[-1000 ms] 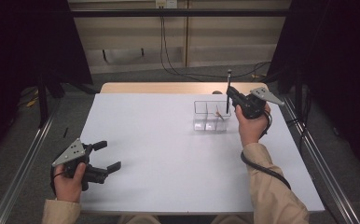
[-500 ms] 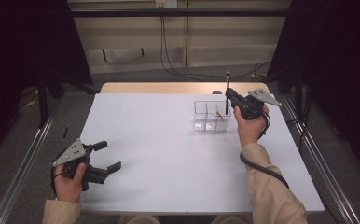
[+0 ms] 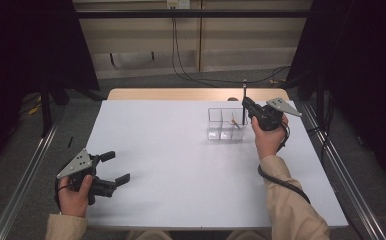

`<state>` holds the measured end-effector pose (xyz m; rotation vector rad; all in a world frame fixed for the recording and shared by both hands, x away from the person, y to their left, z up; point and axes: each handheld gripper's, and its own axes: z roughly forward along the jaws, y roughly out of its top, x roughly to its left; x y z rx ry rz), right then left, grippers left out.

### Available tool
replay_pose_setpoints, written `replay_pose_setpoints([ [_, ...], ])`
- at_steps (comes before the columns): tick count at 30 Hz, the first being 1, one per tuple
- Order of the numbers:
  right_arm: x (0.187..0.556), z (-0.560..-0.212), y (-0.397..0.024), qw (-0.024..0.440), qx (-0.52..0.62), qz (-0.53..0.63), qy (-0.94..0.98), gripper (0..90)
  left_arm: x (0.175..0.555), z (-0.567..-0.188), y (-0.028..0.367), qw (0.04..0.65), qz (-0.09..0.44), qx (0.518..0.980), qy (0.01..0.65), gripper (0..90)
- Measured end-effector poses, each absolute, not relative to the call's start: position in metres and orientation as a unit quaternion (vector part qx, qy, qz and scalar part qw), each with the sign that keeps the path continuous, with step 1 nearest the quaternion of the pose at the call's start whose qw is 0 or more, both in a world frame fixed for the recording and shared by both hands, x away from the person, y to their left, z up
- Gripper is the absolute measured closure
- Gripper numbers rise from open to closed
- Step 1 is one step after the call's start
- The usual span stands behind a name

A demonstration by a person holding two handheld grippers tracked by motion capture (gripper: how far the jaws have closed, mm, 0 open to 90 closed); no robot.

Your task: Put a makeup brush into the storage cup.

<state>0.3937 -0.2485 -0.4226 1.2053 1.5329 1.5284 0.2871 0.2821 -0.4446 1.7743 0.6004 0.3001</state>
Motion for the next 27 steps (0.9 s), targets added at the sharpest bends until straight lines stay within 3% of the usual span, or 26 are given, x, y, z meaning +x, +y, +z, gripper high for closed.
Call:
replay_pose_setpoints([
  [27,0.382,-0.434,-0.258,0.324,0.46,0.581,0.588,84.4,0.287,-0.444,0.281,0.582,0.128,0.761,0.256,0.0],
])
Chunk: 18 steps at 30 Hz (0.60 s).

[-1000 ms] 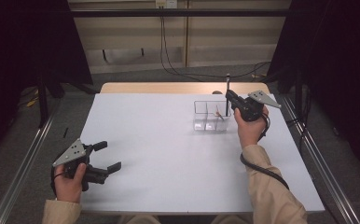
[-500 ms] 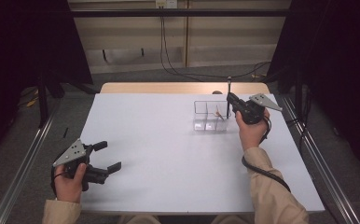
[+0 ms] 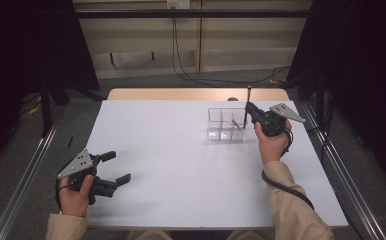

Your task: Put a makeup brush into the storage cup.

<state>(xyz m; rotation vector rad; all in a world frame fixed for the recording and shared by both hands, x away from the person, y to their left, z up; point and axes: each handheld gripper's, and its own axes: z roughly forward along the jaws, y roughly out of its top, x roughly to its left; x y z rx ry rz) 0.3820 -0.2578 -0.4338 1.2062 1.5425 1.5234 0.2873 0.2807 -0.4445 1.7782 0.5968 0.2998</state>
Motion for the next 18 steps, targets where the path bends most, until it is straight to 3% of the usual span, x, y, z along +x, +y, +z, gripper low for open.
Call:
replay_pose_setpoints([
  [18,0.3771,-0.4369,-0.2556,0.323,0.456,0.574,0.598,84.3,0.2871,-0.4442,0.2806,0.582,0.129,0.762,0.254,0.0],
])
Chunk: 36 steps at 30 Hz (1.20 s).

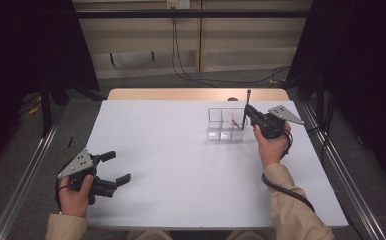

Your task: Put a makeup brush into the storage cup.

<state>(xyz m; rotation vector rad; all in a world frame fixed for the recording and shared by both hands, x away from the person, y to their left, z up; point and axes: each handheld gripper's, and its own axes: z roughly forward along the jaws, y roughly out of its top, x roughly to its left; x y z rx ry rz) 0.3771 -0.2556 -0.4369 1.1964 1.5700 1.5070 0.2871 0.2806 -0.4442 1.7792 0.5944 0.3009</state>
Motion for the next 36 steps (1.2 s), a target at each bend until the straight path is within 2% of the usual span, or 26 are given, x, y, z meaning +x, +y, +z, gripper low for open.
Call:
replay_pose_setpoints([
  [12,0.3739,-0.4368,-0.2557,0.32,0.455,0.573,0.602,83.1,0.2871,-0.4441,0.2801,0.581,0.128,0.763,0.255,0.0],
  [25,0.3735,-0.4347,-0.2559,0.297,0.459,0.578,0.605,42.1,0.2873,-0.4446,0.2792,0.58,0.127,0.763,0.255,0.0],
  [36,0.3699,-0.4296,-0.255,0.286,0.443,0.579,0.621,26.5,0.287,-0.4445,0.2789,0.579,0.128,0.764,0.254,0.1],
])
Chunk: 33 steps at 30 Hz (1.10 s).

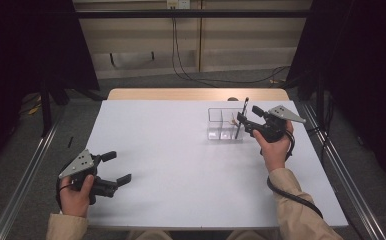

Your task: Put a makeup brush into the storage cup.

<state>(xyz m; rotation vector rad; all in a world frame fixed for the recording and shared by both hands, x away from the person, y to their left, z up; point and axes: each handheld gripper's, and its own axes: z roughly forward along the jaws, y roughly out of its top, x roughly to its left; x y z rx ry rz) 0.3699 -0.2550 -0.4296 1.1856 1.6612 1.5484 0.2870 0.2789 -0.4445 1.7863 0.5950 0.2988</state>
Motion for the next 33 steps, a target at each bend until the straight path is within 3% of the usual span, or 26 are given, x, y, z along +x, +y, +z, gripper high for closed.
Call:
replay_pose_setpoints([
  [7,0.366,-0.429,-0.252,0.273,0.435,0.57,0.641,19.0,0.286,-0.444,0.279,0.579,0.13,0.764,0.254,0.1],
  [33,0.343,-0.426,-0.253,0.266,0.411,0.555,0.673,9.4,0.284,-0.442,0.275,0.581,0.128,0.762,0.254,0.0],
])
